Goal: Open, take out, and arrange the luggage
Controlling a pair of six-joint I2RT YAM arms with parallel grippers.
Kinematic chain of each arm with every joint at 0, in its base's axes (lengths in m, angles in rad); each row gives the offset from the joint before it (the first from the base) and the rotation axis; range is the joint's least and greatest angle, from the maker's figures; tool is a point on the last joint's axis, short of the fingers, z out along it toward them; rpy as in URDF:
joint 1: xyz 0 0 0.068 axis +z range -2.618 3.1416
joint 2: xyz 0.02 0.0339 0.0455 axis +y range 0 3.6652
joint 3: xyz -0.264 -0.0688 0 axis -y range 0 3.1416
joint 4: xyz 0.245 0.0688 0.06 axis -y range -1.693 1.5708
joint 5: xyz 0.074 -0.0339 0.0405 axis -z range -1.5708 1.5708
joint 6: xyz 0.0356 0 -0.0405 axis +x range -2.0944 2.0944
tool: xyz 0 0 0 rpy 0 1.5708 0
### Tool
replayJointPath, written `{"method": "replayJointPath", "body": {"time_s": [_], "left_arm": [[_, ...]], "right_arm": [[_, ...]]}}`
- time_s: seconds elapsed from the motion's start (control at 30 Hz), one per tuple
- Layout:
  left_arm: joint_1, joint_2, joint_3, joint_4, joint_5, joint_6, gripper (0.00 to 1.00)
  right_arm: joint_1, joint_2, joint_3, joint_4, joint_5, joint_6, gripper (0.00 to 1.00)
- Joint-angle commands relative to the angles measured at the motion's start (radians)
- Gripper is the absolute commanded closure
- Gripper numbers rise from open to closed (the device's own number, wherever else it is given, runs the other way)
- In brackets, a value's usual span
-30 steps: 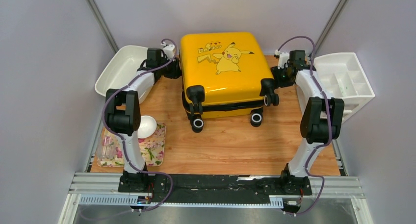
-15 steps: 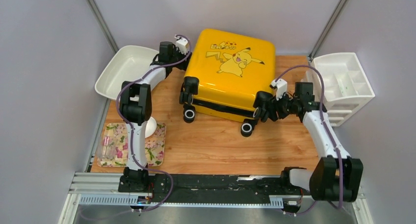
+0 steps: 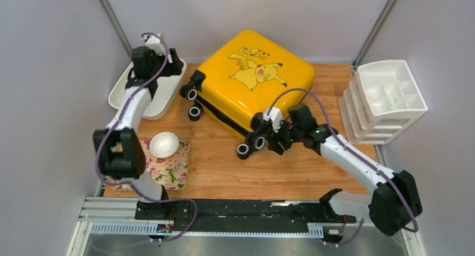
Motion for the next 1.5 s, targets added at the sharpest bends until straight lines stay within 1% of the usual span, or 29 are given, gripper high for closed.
{"method": "replayJointPath", "body": {"time_s": [0.0, 0.03, 0.07, 0.1, 0.13, 0.17, 0.2, 0.27, 0.3, 0.37, 0.4, 0.43, 0.47, 0.5, 0.57, 0.6, 0.63, 0.7, 0.73, 0.77, 0.87, 0.93, 0.97, 1.07, 1.2, 1.27, 1.3, 1.37, 1.47], "left_arm": [[-0.003, -0.346, -0.325, 0.059, -0.024, -0.178, 0.19], [-0.003, -0.394, -0.389, 0.088, -0.030, -0.198, 0.19], [-0.003, -0.430, -0.473, 0.088, -0.041, -0.250, 0.19], [-0.003, -0.474, -0.496, 0.032, -0.053, -0.277, 0.19], [0.021, -0.488, -0.514, 0.004, -0.057, -0.300, 0.19], [0.028, -0.505, -0.563, -0.008, -0.053, -0.331, 0.19], [0.034, -0.543, -0.592, 0.016, -0.026, -0.337, 0.21], [0.040, -0.586, -0.663, 0.051, -0.009, -0.321, 0.22], [0.042, -0.622, -0.678, 0.058, -0.017, -0.312, 0.24], [0.040, -0.643, -0.701, 0.088, -0.015, -0.307, 0.25], [0.040, -0.652, -0.706, 0.091, -0.012, -0.310, 0.25], [0.040, -0.656, -0.709, 0.093, -0.015, -0.313, 0.25], [0.040, -0.653, -0.714, 0.088, -0.024, -0.327, 0.26], [0.040, -0.640, -0.717, 0.085, -0.044, -0.333, 0.27], [0.040, -0.614, -0.714, 0.093, -0.038, -0.327, 0.28], [0.039, -0.578, -0.707, 0.093, -0.014, -0.331, 0.28], [0.035, -0.555, -0.692, 0.095, 0.005, -0.333, 0.28], [0.029, -0.483, -0.659, 0.069, 0.026, -0.330, 0.28], [0.029, -0.461, -0.640, 0.069, 0.032, -0.336, 0.28], [0.029, -0.434, -0.634, 0.068, 0.049, -0.339, 0.28], [0.011, -0.409, -0.622, 0.094, 0.074, -0.353, 0.28], [0.006, -0.401, -0.614, 0.099, 0.046, -0.345, 0.28], [-0.018, -0.393, -0.615, 0.105, 0.028, -0.350, 0.28], [-0.026, -0.373, -0.618, 0.090, -0.007, -0.370, 0.31], [-0.040, -0.358, -0.614, 0.073, -0.052, -0.357, 0.31], [-0.041, -0.347, -0.615, 0.078, -0.052, -0.353, 0.31], [-0.041, -0.340, -0.617, 0.079, -0.049, -0.350, 0.31], [-0.041, -0.315, -0.609, 0.075, -0.056, -0.344, 0.30], [-0.043, -0.277, -0.586, 0.081, -0.050, -0.333, 0.29]], "right_arm": [[0.160, 0.192, 0.155, 0.250, -0.073, 0.144, 0.39], [0.176, 0.219, 0.196, 0.233, -0.082, 0.155, 0.39], [0.187, 0.262, 0.292, 0.207, -0.090, 0.160, 0.38], [0.207, 0.267, 0.331, 0.132, -0.119, 0.149, 0.37], [0.208, 0.263, 0.369, 0.095, -0.143, 0.141, 0.35], [0.207, 0.221, 0.393, 0.034, -0.156, 0.137, 0.33], [0.196, 0.186, 0.419, 0.006, -0.172, 0.126, 0.30], [0.166, 0.113, 0.422, -0.029, -0.192, 0.163, 0.26], [0.114, 0.039, 0.427, -0.038, -0.220, 0.183, 0.23], [0.046, -0.023, 0.430, -0.054, -0.241, 0.224, 0.22], [-0.033, -0.061, 0.427, -0.043, -0.239, 0.238, 0.21], [-0.075, -0.078, 0.421, -0.022, -0.219, 0.256, 0.21], [-0.112, -0.083, 0.414, 0.036, -0.185, 0.291, 0.21], [-0.178, -0.083, 0.408, 0.070, -0.086, 0.313, 0.22], [-0.238, -0.034, 0.410, 0.145, 0.014, 0.356, 0.23], [-0.296, 0.003, 0.423, 0.161, 0.089, 0.374, 0.25], [-0.322, 0.079, 0.463, 0.168, 0.120, 0.388, 0.25], [-0.382, 0.175, 0.521, 0.165, 0.178, 0.419, 0.28], [-0.401, 0.262, 0.578, 0.168, 0.182, 0.424, 0.30], [-0.423, 0.297, 0.601, 0.175, 0.188, 0.424, 0.32], [-0.433, 0.424, 0.673, 0.222, 0.208, 0.465, 0.34], [-0.431, 0.483, 0.704, 0.239, 0.226, 0.496, 0.34], [-0.430, 0.535, 0.716, 0.280, 0.238, 0.499, 0.34], [-0.431, 0.604, 0.723, 0.387, 0.289, 0.479, 0.35], [-0.430, 0.765, 0.807, 0.426, 0.324, 0.460, 0.37], [-0.433, 0.808, 0.831, 0.432, 0.293, 0.459, 0.37], [-0.431, 0.831, 0.842, 0.437, 0.215, 0.451, 0.37], [-0.428, 0.893, 0.865, 0.448, 0.158, 0.457, 0.36], [-0.431, 0.966, 0.890, 0.442, -0.002, 0.489, 0.36]]}}
